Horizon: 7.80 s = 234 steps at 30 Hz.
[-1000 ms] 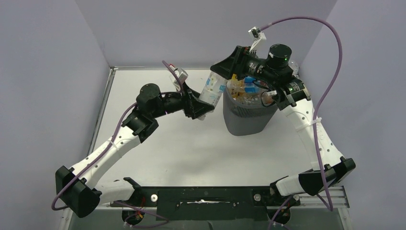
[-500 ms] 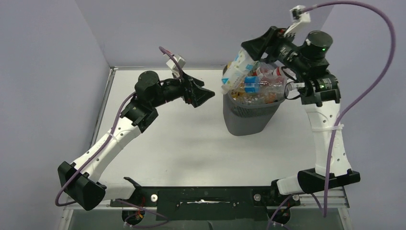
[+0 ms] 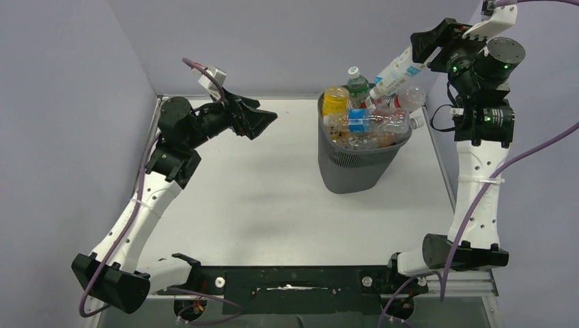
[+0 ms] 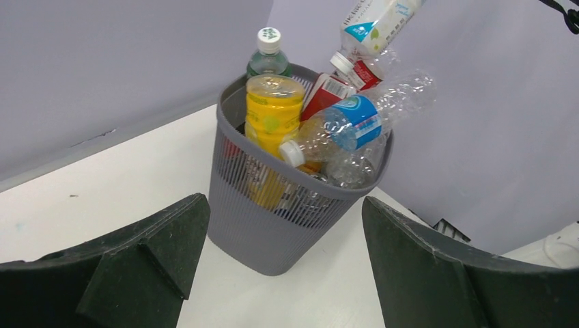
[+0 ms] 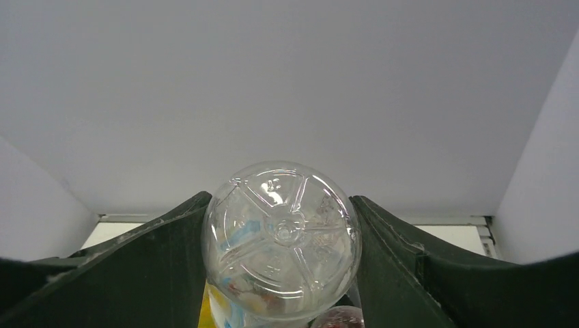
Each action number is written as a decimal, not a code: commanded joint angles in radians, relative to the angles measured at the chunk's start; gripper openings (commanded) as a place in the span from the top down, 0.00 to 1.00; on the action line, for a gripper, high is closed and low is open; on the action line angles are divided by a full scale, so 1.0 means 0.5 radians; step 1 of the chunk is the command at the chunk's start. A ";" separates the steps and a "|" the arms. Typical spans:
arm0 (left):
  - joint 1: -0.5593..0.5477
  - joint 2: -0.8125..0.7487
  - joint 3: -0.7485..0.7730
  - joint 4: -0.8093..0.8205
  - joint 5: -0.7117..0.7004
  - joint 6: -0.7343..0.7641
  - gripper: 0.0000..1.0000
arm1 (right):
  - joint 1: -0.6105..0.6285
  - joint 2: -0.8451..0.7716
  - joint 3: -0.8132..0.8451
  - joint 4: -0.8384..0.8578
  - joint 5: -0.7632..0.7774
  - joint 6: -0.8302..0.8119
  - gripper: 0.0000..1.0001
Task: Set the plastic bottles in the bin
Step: Pick up the plastic bottle at the center of the board, then place the plastic bottle in the trash bin, then adjust the trash bin at the center of the board, then reset both arms
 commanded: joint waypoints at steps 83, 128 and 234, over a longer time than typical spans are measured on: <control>0.259 -0.019 -0.137 0.199 0.190 -0.073 0.17 | -0.014 0.319 -0.161 0.086 0.099 -0.226 0.07; 0.270 -0.200 -0.414 -0.066 0.074 -0.107 0.13 | -0.321 -0.897 -2.921 1.046 0.537 0.771 0.01; 1.157 0.908 -1.554 1.576 -0.835 0.581 0.13 | -0.135 -0.219 -3.376 2.716 1.028 -0.491 0.02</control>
